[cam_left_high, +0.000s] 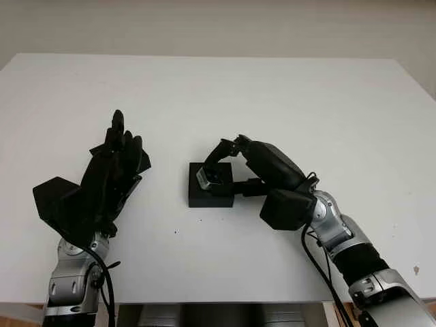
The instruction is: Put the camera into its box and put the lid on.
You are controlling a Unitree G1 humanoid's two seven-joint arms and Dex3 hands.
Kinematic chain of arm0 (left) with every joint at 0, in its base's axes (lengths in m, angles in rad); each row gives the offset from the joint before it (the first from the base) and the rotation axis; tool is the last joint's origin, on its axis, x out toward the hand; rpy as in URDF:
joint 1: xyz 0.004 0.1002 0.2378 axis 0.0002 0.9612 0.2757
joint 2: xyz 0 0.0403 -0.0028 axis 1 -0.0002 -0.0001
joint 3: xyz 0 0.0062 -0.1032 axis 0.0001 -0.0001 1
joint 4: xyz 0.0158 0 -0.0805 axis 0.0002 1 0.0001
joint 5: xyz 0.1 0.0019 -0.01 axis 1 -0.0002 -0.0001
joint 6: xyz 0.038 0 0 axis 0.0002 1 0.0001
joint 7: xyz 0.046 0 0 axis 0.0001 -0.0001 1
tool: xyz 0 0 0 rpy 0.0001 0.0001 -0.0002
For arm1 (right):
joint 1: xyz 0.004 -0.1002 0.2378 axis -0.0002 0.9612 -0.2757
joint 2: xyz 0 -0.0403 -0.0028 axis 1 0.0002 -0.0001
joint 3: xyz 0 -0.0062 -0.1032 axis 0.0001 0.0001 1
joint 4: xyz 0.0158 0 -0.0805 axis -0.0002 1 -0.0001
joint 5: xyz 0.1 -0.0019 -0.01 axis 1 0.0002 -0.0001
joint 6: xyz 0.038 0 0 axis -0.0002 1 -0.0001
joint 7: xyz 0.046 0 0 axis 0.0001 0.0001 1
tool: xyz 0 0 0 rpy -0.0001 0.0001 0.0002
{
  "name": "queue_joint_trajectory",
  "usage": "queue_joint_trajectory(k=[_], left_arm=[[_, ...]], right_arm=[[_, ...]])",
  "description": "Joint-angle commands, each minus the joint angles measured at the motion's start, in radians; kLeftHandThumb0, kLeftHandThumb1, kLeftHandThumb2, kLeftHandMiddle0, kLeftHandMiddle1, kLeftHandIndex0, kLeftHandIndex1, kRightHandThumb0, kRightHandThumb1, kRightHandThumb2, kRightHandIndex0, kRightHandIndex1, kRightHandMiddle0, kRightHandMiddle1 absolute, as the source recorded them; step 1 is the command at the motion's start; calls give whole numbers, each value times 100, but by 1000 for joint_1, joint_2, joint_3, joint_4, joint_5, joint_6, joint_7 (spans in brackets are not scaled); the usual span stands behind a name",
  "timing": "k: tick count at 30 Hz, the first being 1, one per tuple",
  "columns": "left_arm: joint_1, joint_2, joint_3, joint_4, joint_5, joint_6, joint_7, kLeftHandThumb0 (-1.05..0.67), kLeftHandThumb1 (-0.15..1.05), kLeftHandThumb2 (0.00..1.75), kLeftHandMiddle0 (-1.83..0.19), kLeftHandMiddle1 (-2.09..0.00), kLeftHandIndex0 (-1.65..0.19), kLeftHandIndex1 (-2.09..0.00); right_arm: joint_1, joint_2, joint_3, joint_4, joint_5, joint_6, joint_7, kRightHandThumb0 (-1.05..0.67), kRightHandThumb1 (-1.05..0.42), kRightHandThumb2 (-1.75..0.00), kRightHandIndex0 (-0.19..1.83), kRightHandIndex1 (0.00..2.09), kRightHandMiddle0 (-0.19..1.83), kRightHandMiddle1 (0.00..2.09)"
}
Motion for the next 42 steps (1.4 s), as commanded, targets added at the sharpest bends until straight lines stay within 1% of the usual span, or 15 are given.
queue_joint_trajectory(k=[1,2,5,10,13,17,22,26,30,35,37,39,40,42], left_arm=[[-2,5,3,-14,-1,-9,-3,-75,105,51,19,0,19,0],[-2,5,2,-14,1,-8,-2,-75,105,51,19,0,19,0],[-4,4,3,-15,1,-4,0,-75,105,51,19,0,19,0],[-1,4,0,-15,2,-1,-2,-76,105,52,19,0,19,0],[0,5,-2,-11,3,-3,-6,-77,105,53,19,0,19,0],[0,5,-3,-6,8,-2,-5,-79,105,52,19,0,19,0],[1,0,-4,-9,5,-4,-5,-77,105,52,19,0,19,0],[0,1,-5,-10,2,2,-9,-78,105,51,19,0,19,0],[2,3,-9,-10,5,-3,-13,-78,105,52,19,0,19,0],[0,-5,-13,-9,10,-6,-5,-77,105,52,19,0,19,0],[0,-9,-15,-12,11,-1,2,-78,105,52,19,0,19,0],[1,-9,-17,-12,9,1,2,-78,105,52,19,0,19,0],[0,-10,-17,-12,6,4,3,-78,105,52,19,0,19,0],[0,-10,-18,-12,5,4,2,-78,105,52,19,0,19,0]], right_arm=[[-8,-5,18,26,-28,-26,-30,-47,-104,-7,20,129,42,137],[-13,-7,23,34,-47,-34,-50,-48,-104,-7,21,130,41,139],[-25,-9,35,58,-95,-58,-117,-51,-105,-16,18,134,36,156],[-37,1,36,77,-116,-64,-181,-52,-105,-19,16,134,32,165],[-40,6,30,70,-110,-58,-197,-51,-105,-19,16,135,30,165],[-50,13,15,67,-100,-78,-251,-46,-105,-13,23,135,32,158],[-63,5,3,34,-94,-92,-287,-46,-105,-16,25,133,30,160],[-57,-11,-7,-49,-93,-65,-258,-47,-105,-15,24,105,32,166],[-39,-34,-15,-165,-109,-8,-202,-48,-105,-14,31,81,36,162],[-21,-63,-16,-316,-157,71,-137,-47,-105,-9,36,66,43,156],[-10,-70,-15,-384,-169,122,-87,-47,-105,-7,37,60,46,155],[3,-77,-11,-456,-187,183,-25,-47,-104,-6,42,51,50,156],[10,-79,-8,-495,-199,221,12,-47,-104,-6,43,46,50,158],[26,-73,-4,-573,-223,313,92,-47,-104,-6,49,37,52,154]])
